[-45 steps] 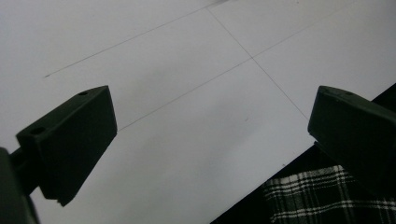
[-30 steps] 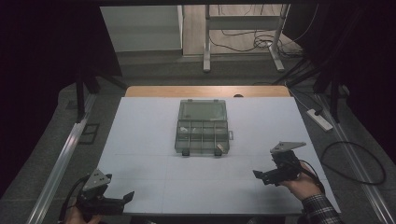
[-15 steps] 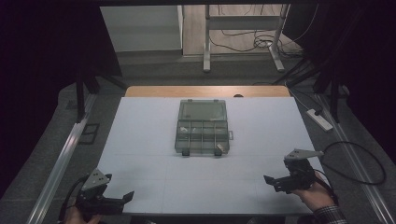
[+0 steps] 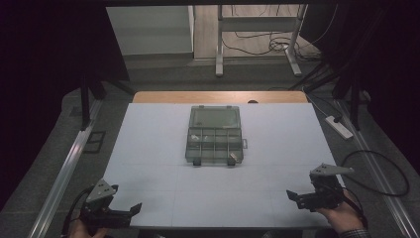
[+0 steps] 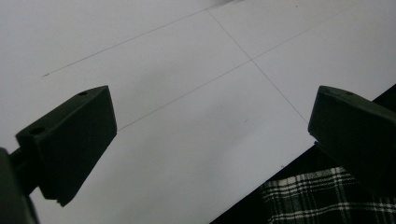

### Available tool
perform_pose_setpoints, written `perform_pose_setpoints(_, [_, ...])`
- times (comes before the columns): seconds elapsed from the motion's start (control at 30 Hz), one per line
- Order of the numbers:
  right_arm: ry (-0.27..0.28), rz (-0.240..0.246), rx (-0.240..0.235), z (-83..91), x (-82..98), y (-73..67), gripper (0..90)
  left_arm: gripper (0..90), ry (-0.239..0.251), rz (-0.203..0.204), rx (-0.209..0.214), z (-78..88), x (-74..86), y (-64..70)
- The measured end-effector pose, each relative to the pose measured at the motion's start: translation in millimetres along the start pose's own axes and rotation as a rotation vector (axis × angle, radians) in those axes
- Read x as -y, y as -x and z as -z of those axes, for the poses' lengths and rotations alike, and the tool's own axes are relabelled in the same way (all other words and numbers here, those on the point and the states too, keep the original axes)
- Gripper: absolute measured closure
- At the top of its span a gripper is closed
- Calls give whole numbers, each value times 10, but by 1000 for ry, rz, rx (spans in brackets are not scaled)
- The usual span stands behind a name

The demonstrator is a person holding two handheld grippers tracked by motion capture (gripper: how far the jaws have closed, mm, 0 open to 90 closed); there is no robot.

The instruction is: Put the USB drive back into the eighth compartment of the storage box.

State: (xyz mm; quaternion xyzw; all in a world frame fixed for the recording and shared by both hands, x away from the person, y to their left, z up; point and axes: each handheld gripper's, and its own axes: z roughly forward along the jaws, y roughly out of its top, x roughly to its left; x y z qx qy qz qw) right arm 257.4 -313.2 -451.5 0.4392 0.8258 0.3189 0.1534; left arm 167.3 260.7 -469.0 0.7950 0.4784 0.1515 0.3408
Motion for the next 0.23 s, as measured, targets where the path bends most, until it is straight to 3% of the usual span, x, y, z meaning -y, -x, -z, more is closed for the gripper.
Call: perform_pose_setpoints(0.23, [-1,-10,11,52,26,9,1,14,2,2,1,-4,-7,1])
